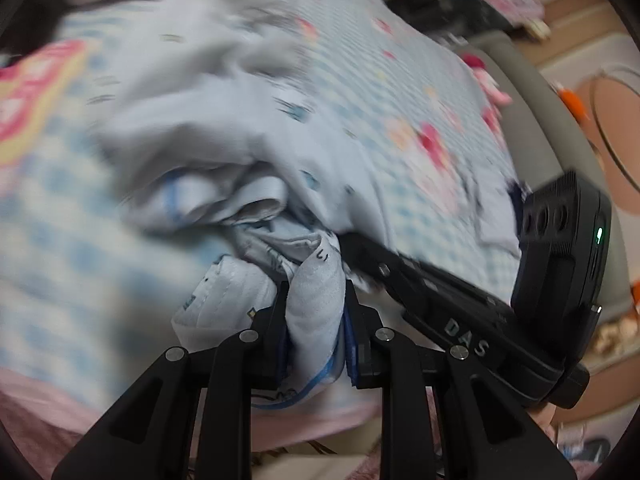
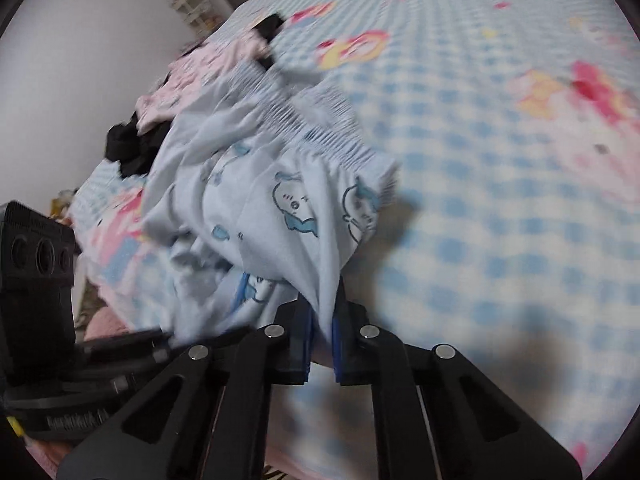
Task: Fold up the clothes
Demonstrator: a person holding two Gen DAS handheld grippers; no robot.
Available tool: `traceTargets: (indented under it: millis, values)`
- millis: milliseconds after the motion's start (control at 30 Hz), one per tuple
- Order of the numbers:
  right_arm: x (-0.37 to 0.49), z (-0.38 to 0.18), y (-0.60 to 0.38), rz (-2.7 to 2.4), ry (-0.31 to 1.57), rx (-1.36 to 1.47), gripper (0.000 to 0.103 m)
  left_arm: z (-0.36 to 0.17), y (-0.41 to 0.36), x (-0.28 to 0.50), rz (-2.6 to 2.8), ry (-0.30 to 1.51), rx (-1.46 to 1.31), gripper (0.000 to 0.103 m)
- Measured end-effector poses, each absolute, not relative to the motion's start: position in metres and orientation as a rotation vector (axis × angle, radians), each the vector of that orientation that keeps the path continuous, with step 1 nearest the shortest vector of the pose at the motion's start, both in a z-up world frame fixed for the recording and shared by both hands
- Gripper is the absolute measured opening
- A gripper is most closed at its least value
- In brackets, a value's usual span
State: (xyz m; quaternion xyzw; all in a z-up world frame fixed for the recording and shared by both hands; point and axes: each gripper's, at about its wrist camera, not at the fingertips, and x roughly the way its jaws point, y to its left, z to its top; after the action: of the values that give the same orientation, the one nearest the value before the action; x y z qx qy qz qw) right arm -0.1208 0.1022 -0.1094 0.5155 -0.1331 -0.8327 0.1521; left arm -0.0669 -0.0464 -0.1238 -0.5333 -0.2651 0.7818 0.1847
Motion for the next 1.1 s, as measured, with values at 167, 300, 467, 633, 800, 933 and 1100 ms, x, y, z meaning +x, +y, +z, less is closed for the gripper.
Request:
traceTargets:
  millis: [167, 300, 467, 633, 800, 933, 1100]
  values:
    - [-0.094, -0.088, 0.155, -2.489, -0.516, 1.433, 0.005, -0.112, 0.007, -0.073, 2.08, -0.691, -1.45, 0.019]
    - [-0.075, -0.065, 0.187, -2.597, -0.551, 1.393, 0.005, -0.099, 0.058, -0.081, 2.009, -0.594, -1.409, 0.019]
    - [-0.059, -0.051, 0.227, -2.743, -0.553, 1.373, 0.005, -0.095, 0.09, -0.082, 1.95, -0.587, -1.402, 0.028]
    - [-0.055, -0.066, 0.254, -2.754, -0.643, 1.427, 0.006, -0.097, 0.059, -0.072, 1.975, -0.636, -1.423, 0.048]
    - [-0.053, -0.066, 0.251, -2.818, -0.624, 1.424, 0.019, -0.06, 0.001, -0.07, 2.239, -0.623, -1.308, 0.072]
    - [-0.062, -0.077, 0.235, -2.761, -0.576, 1.46, 0.051, -0.069, -0.042, -0.1, 2.443, -0.678, -1.353, 0.077]
    - [-0.074, -0.102, 0.213, -2.654, -0.529, 1.55, 0.063, -0.115, -0.053, -0.117, 2.426, -0.734, -1.535, 0.074]
